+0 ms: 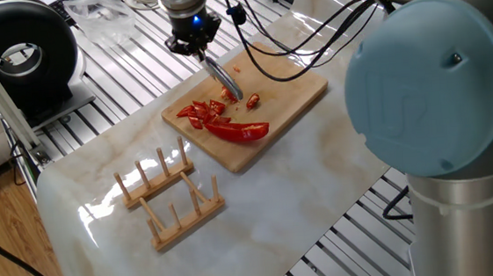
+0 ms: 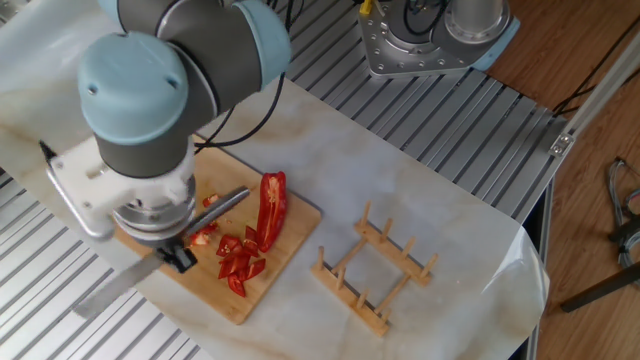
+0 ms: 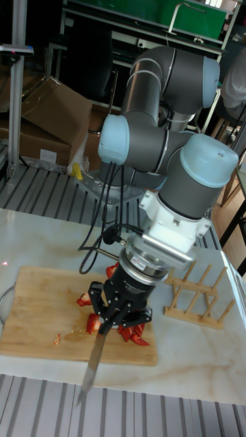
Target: Chop the chili peppers
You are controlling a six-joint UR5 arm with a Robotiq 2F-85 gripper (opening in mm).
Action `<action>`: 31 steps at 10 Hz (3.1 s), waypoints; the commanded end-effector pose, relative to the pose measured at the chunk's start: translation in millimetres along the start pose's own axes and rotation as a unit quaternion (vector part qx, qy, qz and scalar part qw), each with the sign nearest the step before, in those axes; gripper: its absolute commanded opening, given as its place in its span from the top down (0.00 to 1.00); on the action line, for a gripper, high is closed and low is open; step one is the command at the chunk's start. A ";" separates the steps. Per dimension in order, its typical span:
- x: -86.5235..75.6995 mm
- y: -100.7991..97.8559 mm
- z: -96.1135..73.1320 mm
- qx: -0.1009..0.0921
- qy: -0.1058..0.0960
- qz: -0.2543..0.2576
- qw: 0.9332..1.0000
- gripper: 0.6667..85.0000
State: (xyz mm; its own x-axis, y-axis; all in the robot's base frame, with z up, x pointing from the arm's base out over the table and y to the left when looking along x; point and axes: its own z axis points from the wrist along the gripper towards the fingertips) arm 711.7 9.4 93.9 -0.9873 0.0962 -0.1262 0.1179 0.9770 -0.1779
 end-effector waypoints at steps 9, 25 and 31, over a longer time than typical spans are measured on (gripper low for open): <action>27.3 -4.9 12.2 -0.025 -0.004 -0.071 0.997 0.99; 17.3 -14.3 11.5 -0.021 -0.023 -0.059 0.998 0.99; 20.4 -9.4 14.9 -0.026 -0.018 -0.056 0.998 0.99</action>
State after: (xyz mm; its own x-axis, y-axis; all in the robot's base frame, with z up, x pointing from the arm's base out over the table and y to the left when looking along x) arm 692.7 -3.3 79.3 -0.9890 -0.0292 -0.1450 -0.0063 0.9877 -0.1562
